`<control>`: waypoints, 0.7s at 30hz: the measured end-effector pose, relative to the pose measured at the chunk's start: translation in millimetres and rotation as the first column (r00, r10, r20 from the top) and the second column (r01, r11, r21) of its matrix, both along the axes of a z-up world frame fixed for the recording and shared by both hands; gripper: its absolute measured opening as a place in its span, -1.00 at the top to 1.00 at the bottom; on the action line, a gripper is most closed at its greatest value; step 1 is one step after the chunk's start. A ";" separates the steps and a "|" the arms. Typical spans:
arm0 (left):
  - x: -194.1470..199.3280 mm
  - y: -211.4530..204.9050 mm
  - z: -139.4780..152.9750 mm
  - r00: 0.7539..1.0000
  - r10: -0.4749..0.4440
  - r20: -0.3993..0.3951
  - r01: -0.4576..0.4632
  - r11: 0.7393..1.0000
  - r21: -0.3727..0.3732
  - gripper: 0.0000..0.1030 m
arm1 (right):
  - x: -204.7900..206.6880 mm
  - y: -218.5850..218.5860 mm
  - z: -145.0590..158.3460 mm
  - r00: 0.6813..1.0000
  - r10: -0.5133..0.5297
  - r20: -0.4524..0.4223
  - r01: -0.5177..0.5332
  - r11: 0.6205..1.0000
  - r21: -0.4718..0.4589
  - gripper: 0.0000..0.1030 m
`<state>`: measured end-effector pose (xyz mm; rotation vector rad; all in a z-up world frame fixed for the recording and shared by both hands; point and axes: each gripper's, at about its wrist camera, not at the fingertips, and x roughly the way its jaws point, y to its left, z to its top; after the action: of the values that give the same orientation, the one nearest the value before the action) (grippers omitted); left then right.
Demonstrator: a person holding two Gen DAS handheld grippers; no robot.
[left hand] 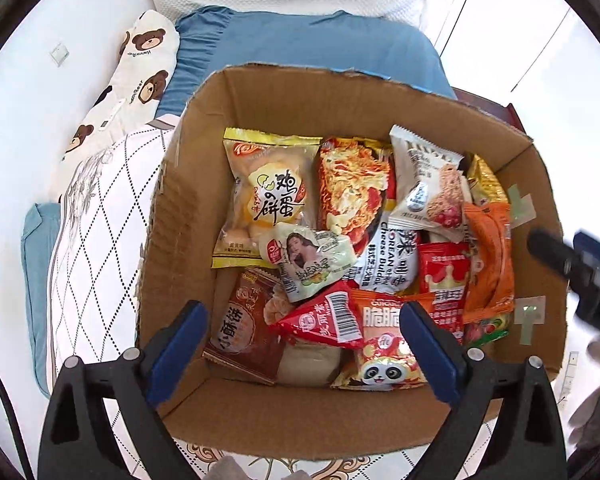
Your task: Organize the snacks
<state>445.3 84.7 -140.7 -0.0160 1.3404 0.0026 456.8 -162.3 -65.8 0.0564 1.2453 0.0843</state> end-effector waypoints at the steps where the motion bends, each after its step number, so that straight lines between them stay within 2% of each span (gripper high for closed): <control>1: -3.0 -2.9 3.9 1.000 0.000 0.005 0.000 1.000 0.001 -0.91 | -6.5 -2.0 -0.1 1.000 -0.001 0.000 0.001 1.000 -0.006 -0.95; 7: -23.2 -17.7 25.4 0.999 -0.007 0.037 0.007 1.000 -0.013 -0.92 | -42.6 -11.3 2.9 1.000 -0.026 0.010 0.026 1.000 0.001 -0.95; 11: -37.8 -21.4 43.9 0.996 -0.010 0.085 0.011 1.000 -0.017 -0.92 | -63.5 -17.7 17.5 0.998 -0.039 0.041 0.039 0.999 0.017 -0.95; 14: -49.9 -24.2 62.8 0.990 -0.015 0.137 0.017 1.000 -0.017 -0.92 | -80.5 -21.0 33.7 0.996 -0.046 0.075 0.044 0.999 0.030 -0.95; 21: -104.4 -28.5 112.6 0.956 -0.028 0.293 0.025 1.000 0.014 -0.92 | -137.6 -24.7 77.7 0.978 -0.058 0.202 0.056 0.998 0.016 -0.95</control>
<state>340.9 56.2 -28.0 0.0097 1.0428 -0.0150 319.2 -186.9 11.9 0.0906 1.0392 0.0454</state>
